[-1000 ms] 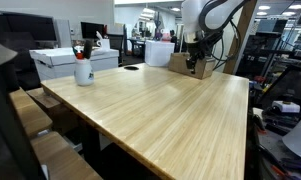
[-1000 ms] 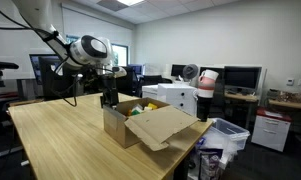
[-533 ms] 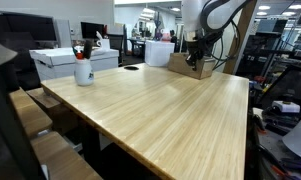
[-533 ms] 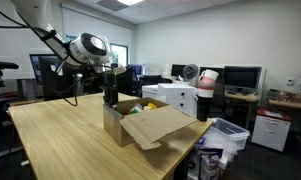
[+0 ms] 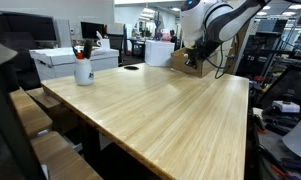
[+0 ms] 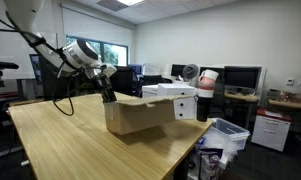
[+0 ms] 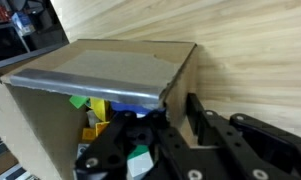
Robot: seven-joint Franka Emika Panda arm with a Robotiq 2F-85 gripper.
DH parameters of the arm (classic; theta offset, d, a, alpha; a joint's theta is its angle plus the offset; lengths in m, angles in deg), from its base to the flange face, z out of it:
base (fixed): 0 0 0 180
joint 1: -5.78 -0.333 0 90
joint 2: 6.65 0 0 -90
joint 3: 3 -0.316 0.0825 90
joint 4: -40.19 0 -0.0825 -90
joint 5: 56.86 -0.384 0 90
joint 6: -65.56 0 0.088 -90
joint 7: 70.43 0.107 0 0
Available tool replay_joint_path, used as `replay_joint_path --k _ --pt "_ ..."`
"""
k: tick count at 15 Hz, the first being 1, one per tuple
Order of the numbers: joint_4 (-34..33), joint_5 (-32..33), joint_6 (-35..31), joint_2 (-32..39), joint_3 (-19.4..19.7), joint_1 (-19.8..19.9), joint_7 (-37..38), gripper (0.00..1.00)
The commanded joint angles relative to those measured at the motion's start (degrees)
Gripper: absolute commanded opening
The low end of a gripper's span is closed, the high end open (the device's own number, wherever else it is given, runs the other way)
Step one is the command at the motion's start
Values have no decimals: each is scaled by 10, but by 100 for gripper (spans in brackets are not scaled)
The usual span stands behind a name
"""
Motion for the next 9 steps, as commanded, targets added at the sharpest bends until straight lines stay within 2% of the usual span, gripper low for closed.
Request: replay_joint_path --k 1,5,9 --pt "28 79 47 -10 -20 -16 80 6" --pt "50 119 90 -3 -39 -28 125 6" --pt "64 145 125 1 -54 -38 140 6"
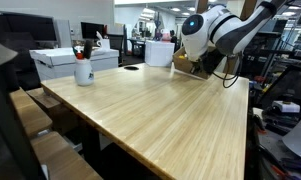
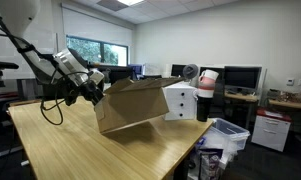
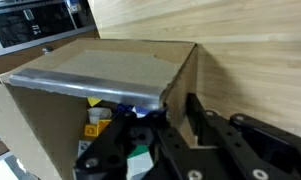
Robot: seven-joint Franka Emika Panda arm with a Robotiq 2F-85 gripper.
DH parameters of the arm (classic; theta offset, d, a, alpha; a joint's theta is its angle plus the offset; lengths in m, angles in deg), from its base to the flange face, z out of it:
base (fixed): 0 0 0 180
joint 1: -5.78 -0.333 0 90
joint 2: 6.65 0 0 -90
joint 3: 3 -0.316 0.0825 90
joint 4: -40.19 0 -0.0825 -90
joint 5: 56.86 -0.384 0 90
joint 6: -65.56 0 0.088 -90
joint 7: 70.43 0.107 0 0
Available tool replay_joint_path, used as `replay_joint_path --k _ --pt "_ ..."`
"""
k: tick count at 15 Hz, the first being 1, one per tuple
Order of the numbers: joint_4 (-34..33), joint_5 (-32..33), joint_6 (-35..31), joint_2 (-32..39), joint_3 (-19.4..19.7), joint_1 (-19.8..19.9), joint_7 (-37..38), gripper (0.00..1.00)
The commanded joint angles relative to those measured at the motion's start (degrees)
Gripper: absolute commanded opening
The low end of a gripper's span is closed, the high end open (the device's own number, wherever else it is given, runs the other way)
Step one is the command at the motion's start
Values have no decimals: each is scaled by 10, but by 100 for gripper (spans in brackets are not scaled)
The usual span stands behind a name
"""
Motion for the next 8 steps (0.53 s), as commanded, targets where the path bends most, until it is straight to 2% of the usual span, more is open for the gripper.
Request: replay_joint_path --k 1,8 --pt "14 39 39 -6 -12 -10 26 6" --pt "22 50 57 5 -23 -16 23 7"
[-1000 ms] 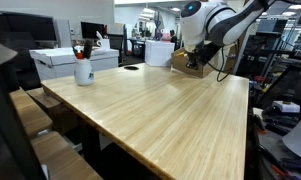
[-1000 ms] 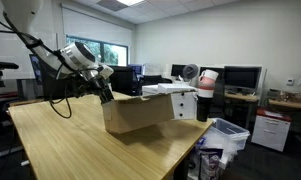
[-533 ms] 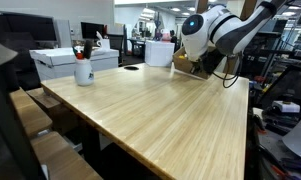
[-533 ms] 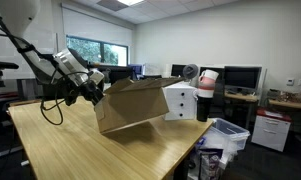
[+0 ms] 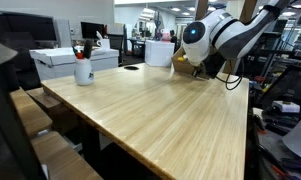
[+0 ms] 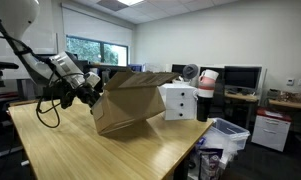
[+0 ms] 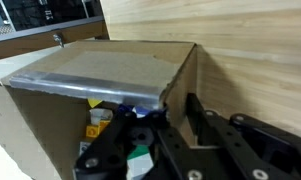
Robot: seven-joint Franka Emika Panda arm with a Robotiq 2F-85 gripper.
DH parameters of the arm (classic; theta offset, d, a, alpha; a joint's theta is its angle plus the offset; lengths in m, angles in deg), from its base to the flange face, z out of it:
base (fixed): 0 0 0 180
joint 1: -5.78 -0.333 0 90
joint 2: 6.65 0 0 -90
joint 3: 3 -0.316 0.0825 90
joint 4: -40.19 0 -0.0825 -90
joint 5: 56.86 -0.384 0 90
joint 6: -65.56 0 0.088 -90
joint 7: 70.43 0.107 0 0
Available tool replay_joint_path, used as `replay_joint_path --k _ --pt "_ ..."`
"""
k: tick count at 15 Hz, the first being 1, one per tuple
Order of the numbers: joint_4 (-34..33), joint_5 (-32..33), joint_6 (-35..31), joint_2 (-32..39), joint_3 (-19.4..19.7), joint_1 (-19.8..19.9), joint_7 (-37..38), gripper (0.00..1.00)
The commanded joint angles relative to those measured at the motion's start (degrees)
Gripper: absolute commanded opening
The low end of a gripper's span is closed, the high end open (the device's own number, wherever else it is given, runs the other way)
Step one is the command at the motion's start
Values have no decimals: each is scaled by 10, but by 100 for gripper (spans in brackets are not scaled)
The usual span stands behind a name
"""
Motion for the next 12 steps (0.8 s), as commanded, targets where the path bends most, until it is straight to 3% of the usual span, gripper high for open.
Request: replay_joint_path --k 1,12 --pt "9 27 30 -4 -8 -6 21 7" --pt "12 112 101 43 -20 -21 130 6"
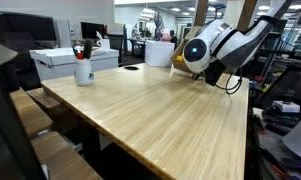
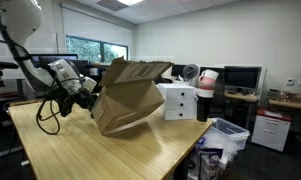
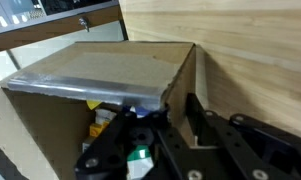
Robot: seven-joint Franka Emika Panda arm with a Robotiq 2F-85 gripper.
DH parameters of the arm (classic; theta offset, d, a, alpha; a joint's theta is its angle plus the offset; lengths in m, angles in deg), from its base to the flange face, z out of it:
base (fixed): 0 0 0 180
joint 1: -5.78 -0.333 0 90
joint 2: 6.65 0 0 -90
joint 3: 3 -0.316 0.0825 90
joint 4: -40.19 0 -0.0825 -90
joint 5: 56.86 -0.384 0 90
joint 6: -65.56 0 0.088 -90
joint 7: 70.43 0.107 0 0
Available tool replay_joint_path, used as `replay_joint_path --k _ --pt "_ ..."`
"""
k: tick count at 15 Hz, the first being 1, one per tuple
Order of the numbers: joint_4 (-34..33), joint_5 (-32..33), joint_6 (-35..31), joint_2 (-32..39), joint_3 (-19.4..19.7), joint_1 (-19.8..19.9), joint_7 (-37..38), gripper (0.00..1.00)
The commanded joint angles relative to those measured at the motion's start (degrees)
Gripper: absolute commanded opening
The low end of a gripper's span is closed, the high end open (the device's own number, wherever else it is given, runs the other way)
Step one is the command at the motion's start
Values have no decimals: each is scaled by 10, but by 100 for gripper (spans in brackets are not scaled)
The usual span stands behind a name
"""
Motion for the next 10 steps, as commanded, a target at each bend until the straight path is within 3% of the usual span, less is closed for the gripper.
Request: replay_joint_path --k 1,7,8,10 --pt "5 39 53 7 -6 -11 46 6" --pt "5 27 64 15 -13 -10 34 7" --pt "6 23 61 14 -14 -8 23 36" --pt "7 14 53 11 -15 -6 5 41"
